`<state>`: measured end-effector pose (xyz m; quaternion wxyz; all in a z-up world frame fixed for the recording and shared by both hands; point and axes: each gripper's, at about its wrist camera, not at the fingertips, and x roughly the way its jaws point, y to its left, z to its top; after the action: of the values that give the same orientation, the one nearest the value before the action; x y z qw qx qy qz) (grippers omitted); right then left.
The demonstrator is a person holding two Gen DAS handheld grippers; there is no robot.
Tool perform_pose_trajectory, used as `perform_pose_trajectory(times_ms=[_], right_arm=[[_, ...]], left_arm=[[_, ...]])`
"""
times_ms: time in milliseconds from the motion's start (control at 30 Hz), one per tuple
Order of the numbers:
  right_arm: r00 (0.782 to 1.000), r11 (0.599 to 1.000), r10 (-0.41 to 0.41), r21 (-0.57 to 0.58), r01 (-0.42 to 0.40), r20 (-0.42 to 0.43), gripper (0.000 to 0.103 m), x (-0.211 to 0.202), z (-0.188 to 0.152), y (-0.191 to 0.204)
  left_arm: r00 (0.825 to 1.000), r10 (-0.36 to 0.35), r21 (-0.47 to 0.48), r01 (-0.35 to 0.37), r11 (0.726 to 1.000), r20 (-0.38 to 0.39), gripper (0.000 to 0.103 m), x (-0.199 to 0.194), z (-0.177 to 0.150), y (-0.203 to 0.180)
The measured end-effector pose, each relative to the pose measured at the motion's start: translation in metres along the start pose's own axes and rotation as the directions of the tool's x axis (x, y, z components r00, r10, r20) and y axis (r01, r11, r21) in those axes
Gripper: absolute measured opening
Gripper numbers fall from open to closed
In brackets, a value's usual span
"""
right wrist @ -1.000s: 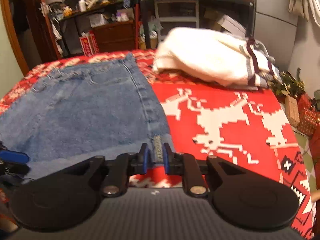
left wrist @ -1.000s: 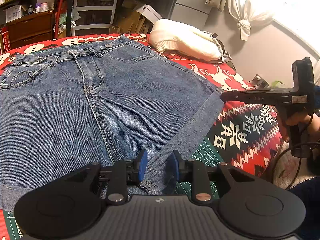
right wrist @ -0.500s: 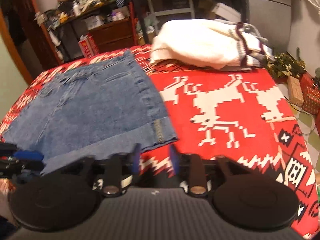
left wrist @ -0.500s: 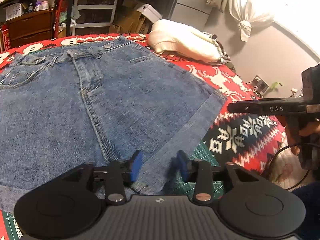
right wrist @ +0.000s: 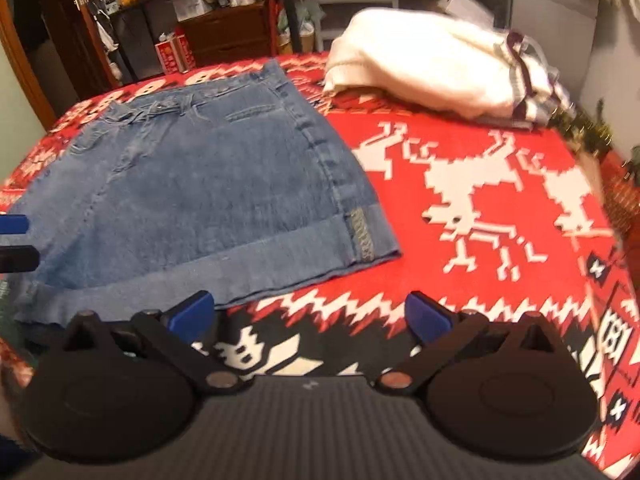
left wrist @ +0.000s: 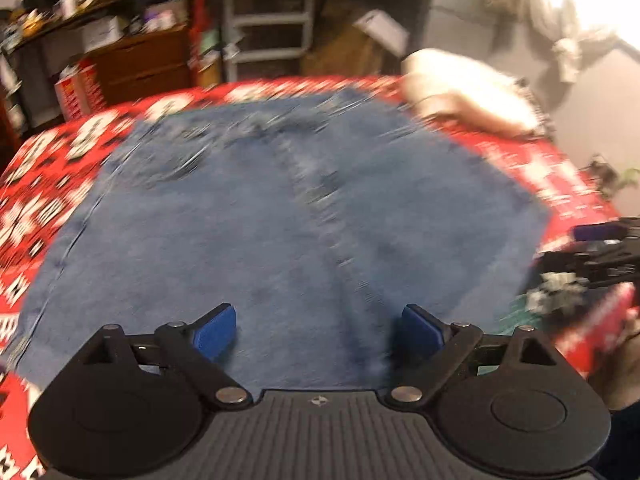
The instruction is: Fold clothes
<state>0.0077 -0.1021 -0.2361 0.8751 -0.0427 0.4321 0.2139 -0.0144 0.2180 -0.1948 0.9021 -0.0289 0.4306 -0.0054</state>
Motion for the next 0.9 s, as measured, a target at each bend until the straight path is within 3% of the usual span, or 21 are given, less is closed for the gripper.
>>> perform_pose_trajectory(times_ms=[233, 433, 600, 900], right_arm=[[0.996, 0.997, -0.072, -0.024, 0.074, 0.059, 0.103, 0.004, -0.011, 0.008], [0.990, 0.993, -0.111, -0.033, 0.115, 0.085, 0.103, 0.006, -0.016, 0.011], [0.989, 0.992, -0.120, -0.037, 0.124, 0.084, 0.103, 0.007, -0.015, 0.012], [0.988, 0.990, -0.132, -0.036, 0.135, 0.086, 0.103, 0.006, -0.017, 0.015]], left_arm=[[0.999, 0.032, -0.108, -0.033, 0.994, -0.019, 0.092, 0.010, -0.008, 0.027], [0.999, 0.045, -0.040, -0.044, 0.998, 0.019, 0.102, 0.015, -0.013, 0.017], [0.994, 0.085, 0.003, -0.085, 0.996, 0.069, 0.103, 0.017, -0.022, 0.011], [0.994, 0.064, 0.011, -0.065, 0.998, 0.090, 0.100, 0.017, -0.023, 0.015]])
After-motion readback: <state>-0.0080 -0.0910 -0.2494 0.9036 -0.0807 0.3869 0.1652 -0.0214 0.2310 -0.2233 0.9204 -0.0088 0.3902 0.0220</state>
